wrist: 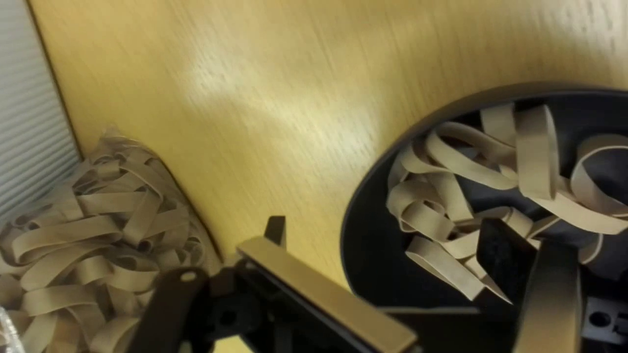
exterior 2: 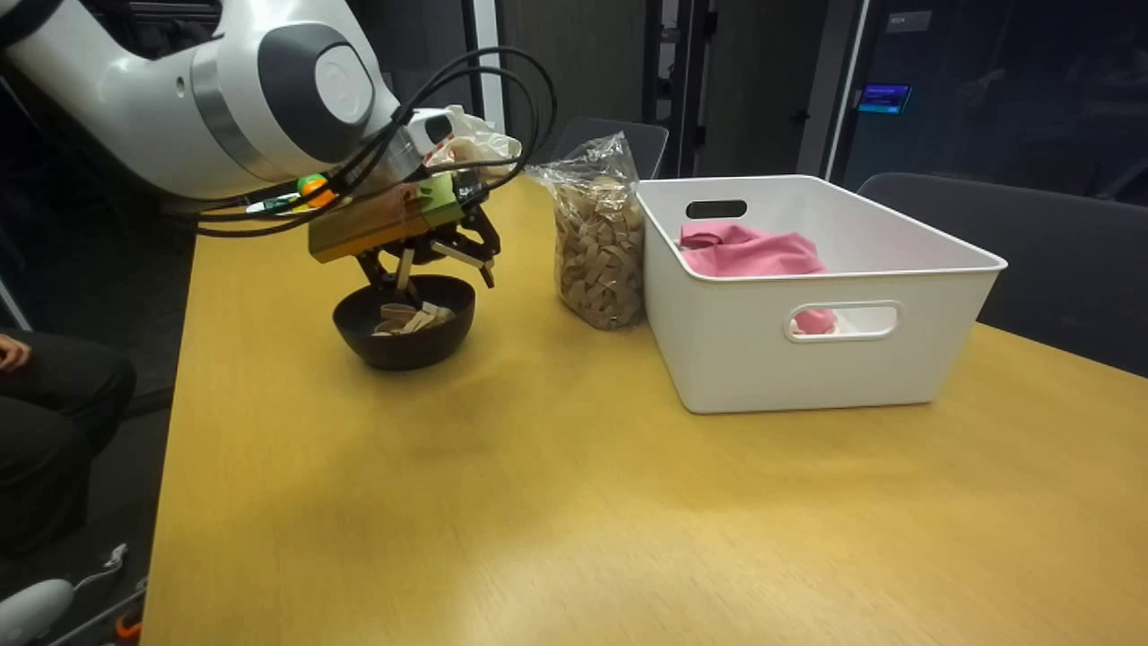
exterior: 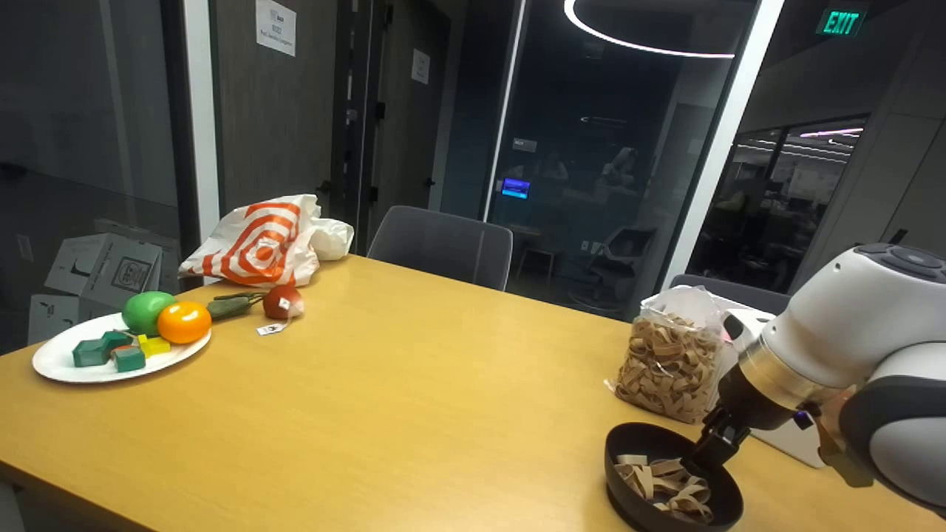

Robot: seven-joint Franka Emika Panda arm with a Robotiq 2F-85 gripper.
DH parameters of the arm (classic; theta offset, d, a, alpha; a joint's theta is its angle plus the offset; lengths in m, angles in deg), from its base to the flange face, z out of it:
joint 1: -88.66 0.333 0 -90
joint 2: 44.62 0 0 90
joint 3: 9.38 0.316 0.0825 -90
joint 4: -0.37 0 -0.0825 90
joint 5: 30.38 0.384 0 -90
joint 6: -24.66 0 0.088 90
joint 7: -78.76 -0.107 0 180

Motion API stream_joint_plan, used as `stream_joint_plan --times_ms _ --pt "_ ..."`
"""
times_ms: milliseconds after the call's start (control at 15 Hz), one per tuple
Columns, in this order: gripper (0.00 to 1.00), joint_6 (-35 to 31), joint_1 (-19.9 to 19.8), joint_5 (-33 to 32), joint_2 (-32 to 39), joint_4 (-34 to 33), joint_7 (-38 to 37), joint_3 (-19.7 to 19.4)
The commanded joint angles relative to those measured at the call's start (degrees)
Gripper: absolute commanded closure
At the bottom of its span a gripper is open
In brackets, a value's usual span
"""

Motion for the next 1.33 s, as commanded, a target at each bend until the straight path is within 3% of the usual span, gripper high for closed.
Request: stream_joint_plan --times_ms 0,267,1267 --pt "0.00 0.4 4.2 10.1 -2.9 2.1 6.3 0.3" --pt "0.00 1.5 6.1 16.1 -2.0 1.4 10.4 0.4" --pt "0.00 0.5 3.3 12.8 4.7 -0.1 7.4 0.8"
